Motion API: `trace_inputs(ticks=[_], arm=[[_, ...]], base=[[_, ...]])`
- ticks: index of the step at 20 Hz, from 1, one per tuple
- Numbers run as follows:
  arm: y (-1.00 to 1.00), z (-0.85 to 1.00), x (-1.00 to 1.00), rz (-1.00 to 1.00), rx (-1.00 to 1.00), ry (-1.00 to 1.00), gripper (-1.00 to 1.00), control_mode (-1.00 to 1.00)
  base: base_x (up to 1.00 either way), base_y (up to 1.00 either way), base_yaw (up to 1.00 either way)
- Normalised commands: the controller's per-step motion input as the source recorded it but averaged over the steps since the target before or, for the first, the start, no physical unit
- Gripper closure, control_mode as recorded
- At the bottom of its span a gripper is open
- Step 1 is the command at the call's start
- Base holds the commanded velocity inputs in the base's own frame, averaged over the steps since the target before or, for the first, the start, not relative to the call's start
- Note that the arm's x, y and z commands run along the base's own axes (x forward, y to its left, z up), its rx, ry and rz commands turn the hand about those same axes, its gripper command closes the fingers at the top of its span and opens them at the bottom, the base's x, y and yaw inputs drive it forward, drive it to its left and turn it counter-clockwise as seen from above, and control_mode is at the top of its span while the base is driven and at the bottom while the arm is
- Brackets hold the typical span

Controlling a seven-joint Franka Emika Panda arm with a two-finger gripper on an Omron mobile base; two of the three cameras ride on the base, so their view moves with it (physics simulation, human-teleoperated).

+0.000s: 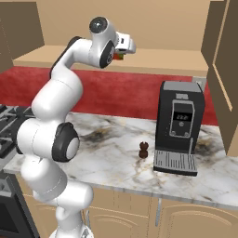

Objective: Restock the canned food cabinet by taking the new fresh canned food from the counter and placing it in the cabinet. Then, take the old canned food from the cabinet and place it on the counter.

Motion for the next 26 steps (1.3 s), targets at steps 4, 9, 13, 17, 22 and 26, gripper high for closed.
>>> trace_inputs(ticks=[4, 9, 13, 17, 22, 26], arm=[[-0.11, 0.05, -0.94, 0.00, 0.05, -0.15, 1.00, -1.00], [-0.10, 0.26, -1.00, 0.09, 0.07, -0.12, 1.00, -1.00], [-0.09, 0.25, -1.00, 0.17, 0.08, -0.05, 1.00, -1.00], [-0.03, 0.24, -1.00, 0.21, 0.09, 0.01, 1.00, -1.00], [0.09, -0.30, -1.00, 0.32, 0.00, 0.10, 1.00, -1.00], [0.70, -1.00, -1.00, 0.38, -0.05, 0.07, 1.00, -1.00]], base=[[0.00, 0.00, 0.00], [0.00, 0.00, 0.00], [0.00, 0.00, 0.00], [0.00, 0.00, 0.00], [0.00, 0.00, 0.00], [0.00, 0.00, 0.00]])
